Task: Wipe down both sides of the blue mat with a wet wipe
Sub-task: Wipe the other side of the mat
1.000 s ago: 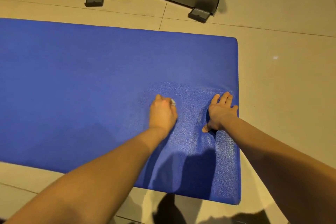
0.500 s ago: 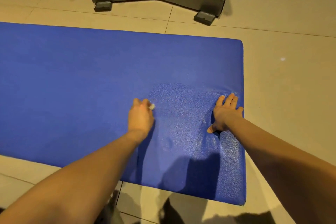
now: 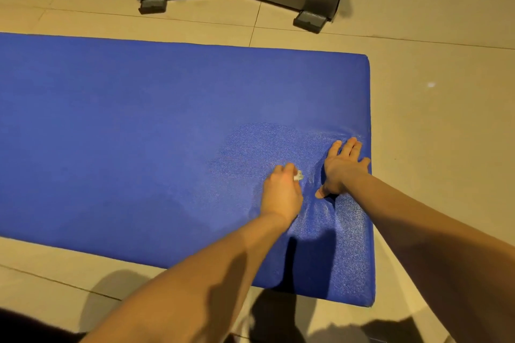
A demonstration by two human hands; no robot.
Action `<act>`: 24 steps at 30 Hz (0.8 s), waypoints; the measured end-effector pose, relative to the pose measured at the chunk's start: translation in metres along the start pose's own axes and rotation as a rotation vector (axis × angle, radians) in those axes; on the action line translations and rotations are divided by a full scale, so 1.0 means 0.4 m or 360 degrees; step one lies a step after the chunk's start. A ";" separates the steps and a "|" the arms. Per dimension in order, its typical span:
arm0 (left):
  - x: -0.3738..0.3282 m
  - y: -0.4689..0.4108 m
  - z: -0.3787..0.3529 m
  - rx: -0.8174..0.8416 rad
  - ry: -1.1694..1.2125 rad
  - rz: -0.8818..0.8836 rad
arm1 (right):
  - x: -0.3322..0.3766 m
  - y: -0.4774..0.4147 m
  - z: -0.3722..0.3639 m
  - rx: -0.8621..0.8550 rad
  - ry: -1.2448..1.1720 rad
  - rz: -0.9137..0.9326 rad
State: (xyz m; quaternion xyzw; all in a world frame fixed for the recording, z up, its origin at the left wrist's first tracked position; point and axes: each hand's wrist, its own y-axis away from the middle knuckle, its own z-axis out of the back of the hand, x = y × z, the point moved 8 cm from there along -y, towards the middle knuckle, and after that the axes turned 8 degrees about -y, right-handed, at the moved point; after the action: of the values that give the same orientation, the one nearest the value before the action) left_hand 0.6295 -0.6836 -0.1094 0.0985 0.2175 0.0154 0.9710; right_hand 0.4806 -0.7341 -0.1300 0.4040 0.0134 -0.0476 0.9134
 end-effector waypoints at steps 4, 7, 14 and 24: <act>0.095 -0.019 0.064 0.0083 -0.0257 -0.0123 | -0.002 0.002 0.001 -0.0016 -0.0014 0.0020; 0.297 -0.009 0.162 -0.0126 -0.0272 0.0271 | 0.001 0.002 0.001 -0.0019 -0.0018 0.0029; 0.310 0.057 0.168 -0.0307 -0.0055 0.0522 | 0.004 0.004 0.002 -0.0026 -0.0025 0.0010; 0.019 0.059 -0.004 0.0179 -0.0203 -0.0152 | 0.000 0.003 0.003 -0.0032 -0.0024 0.0012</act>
State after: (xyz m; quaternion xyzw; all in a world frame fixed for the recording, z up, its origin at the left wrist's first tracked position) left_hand 0.6359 -0.6598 -0.1095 0.1430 0.1601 -0.0495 0.9754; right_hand 0.4807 -0.7344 -0.1283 0.3944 0.0055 -0.0471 0.9177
